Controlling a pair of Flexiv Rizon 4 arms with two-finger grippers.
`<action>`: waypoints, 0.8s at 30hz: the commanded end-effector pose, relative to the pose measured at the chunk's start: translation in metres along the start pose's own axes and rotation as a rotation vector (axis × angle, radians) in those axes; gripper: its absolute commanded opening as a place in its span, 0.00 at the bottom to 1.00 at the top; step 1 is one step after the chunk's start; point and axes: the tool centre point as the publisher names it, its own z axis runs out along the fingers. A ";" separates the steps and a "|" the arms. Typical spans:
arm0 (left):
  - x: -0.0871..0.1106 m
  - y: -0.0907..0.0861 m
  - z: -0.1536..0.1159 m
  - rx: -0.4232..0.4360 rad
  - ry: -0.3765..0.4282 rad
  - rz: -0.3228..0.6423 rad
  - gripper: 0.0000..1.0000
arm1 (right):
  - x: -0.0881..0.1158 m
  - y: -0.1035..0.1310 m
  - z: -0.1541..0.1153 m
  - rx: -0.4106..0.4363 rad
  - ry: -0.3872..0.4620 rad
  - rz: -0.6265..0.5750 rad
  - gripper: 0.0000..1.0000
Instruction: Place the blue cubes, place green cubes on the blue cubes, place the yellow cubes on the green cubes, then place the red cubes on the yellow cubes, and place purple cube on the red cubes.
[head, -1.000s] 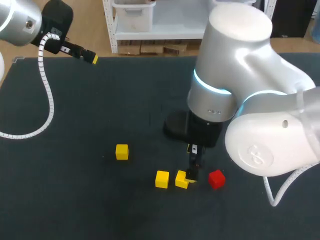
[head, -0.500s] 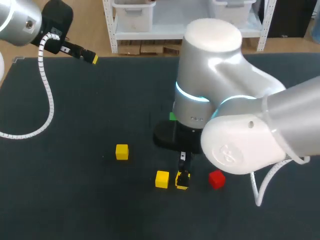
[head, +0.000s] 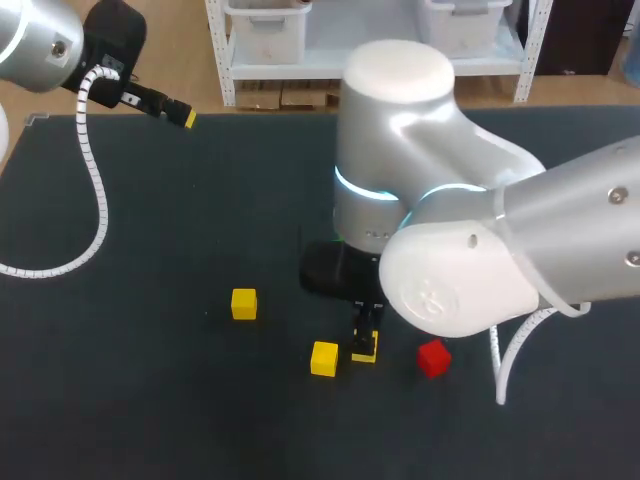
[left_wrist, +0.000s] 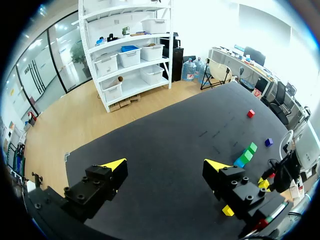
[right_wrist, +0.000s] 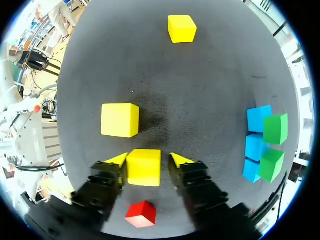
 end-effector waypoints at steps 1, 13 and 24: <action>0.000 0.001 0.000 0.003 -0.003 0.001 1.00 | 0.001 0.004 -0.004 0.010 0.005 -0.003 0.00; 0.000 0.001 0.000 0.003 -0.003 0.001 1.00 | 0.011 0.028 -0.039 -0.024 -0.009 -0.163 0.00; 0.000 0.001 0.000 0.003 -0.003 0.001 1.00 | 0.023 0.012 -0.076 0.072 0.000 -0.195 0.00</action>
